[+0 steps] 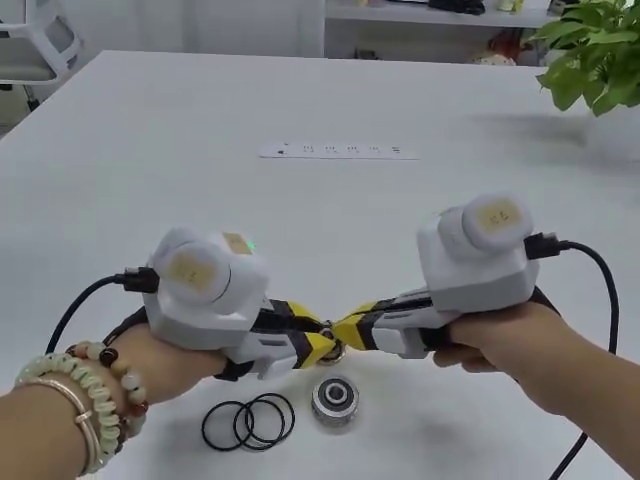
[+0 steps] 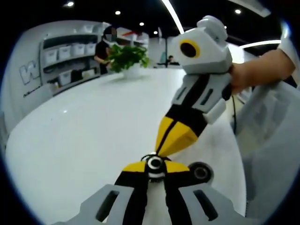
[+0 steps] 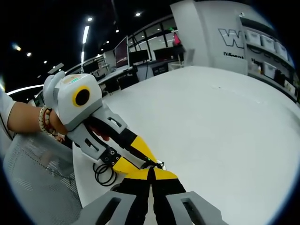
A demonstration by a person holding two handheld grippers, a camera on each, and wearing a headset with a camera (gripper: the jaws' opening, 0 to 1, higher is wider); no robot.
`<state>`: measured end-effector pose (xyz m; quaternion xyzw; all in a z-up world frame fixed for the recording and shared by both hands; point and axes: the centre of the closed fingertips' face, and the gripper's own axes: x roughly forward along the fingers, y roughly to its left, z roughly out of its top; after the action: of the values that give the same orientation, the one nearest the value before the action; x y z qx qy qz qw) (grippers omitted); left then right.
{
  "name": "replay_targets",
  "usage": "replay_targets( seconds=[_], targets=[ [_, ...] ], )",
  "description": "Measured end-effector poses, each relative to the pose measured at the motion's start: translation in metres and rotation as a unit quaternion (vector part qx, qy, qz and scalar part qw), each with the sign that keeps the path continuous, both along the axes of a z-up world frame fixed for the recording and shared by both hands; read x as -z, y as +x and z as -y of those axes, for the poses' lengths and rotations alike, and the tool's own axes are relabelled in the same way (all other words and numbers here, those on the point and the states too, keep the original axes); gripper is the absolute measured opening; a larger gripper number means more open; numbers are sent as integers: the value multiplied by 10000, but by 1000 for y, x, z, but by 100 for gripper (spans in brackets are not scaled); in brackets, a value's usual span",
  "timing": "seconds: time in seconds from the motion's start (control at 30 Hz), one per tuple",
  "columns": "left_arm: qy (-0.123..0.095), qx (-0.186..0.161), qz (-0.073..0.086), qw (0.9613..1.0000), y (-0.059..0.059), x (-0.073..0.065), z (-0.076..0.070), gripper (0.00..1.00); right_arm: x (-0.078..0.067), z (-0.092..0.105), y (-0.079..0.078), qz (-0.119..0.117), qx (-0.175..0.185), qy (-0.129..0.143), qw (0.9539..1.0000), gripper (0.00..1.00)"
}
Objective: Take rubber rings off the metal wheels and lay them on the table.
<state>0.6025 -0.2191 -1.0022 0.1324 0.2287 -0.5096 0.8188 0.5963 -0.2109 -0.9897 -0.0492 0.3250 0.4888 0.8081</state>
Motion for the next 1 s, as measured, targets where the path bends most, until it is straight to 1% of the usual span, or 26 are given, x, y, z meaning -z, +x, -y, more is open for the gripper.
replay_targets(
  seconds=[0.03, 0.07, 0.1, 0.13, 0.17, 0.2, 0.23, 0.27, 0.33, 0.37, 0.43, 0.47, 0.53, 0.57, 0.6, 0.67, 0.73, 0.83, 0.87, 0.9, 0.93, 1.0],
  targets=[
    [1, 3, 3, 10000, 0, 0, 0, 13, -13, -8, 6, 168, 108, 398, 9990, 0],
    [0, 2, 2, 10000, 0, 0, 0, 13, -13, -4, 8, 22, 205, 264, 9994, 0],
    [-3, -2, -2, 10000, 0, 0, 0, 13, -9, 0, 8, 48, 185, 85, 9998, 0],
    [0, -1, -1, 10000, 0, 0, 0, 13, -7, 1, 8, 197, 145, -1, 9997, 0],
    [14, 6, 5, 10000, 0, 0, 0, 13, -4, 0, 5, 190, 86, 7, 9998, 0],
    [21, 7, 5, 10000, 0, 0, 0, 13, -2, 1, 5, 121, 83, -24, 9999, 0],
    [22, 3, 5, 10000, 0, 0, 0, 13, -2, 3, 7, 126, 117, -17, 9999, 0],
    [5, -13, -18, 10000, 0, -1, 1, 14, -2, 3, 7, 118, 134, -9, 9998, 0],
    [-41, -87, -121, 9999, 0, -1, 1, 14, -3, 3, 8, 96, 170, 11, 9998, 0],
    [-29, -71, -115, 9999, 0, -1, 1, 14, -3, 4, 8, 89, 185, 5, 9998, 0],
    [3, -58, -155, 9999, 0, -2, 1, 14, -1, 5, 9, 88, 197, -31, 9998, 0],
    [65, -10, -162, 9998, -1, -1, 1, 15, -1, 5, 9, 81, 200, -52, 9998, 0],
    [173, 64, -122, 9998, -2, -2, 1, 16, 0, 6, 10, 72, 217, -59, 9997, 0],
    [225, 135, -56, 9996, -3, -4, 1, 16, -1, 7, 10, 65, 230, -49, 9997, 0],
    [242, 170, -32, 9996, -3, -5, 2, 16, -1, 7, 10, 61, 241, -40, 9997, 0],
    [190, 202, -11, 9996, -3, -13, 2, 19, -1, 7, 11, 57, 261, -41, 9996, 0],
    [-7, 194, -62, 9998, -3, -25, 3, 21, -2, 8, 11, 62, 278, -32, 9996, 0],
    [-196, 217, 45, 9996, -2, -43, 2, 25, -4, 8, 12, 66, 310, -9, 9995, 0],
    [-241, 212, 51, 9995, -2, -48, 0, 26, -4, 8, 12, 61, 317, 7, 9995, 0],
    [-321, 153, 17, 9994, -2, -53, -2, 28, -6, 8, 12, 56, 328, 31, 9994, 0],
    [-366, 117, -23, 9993, -1, -56, -4, 31, -6, 7, 12, 55, 335, 45, 9994, 0],
    [-407, 101, -123, 9990, -3, -63, -7, 35, -8, 8, 13, 73, 350, 74, 9993, 0]
  ],
)
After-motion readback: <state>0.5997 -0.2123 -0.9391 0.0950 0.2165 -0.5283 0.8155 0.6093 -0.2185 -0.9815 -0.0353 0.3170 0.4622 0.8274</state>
